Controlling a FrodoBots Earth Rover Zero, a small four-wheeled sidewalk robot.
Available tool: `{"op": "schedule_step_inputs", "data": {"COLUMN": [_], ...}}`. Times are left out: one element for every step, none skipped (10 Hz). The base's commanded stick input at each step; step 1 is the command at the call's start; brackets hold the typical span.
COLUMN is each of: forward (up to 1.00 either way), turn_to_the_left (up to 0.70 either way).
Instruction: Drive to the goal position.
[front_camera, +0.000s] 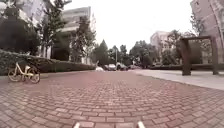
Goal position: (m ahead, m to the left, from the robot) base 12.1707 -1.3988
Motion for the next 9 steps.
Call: {"op": "schedule_step_inputs", "data": {"forward": [0.7, 0.7, 0.7, 0.7, 0.7, 0.7, 0.7, 0.7, 0.7], "turn_to_the_left": [0.0, 0.0, 0.0, 0.0, 0.0, 0.0, 0.0, 0.0, 0.0]}}
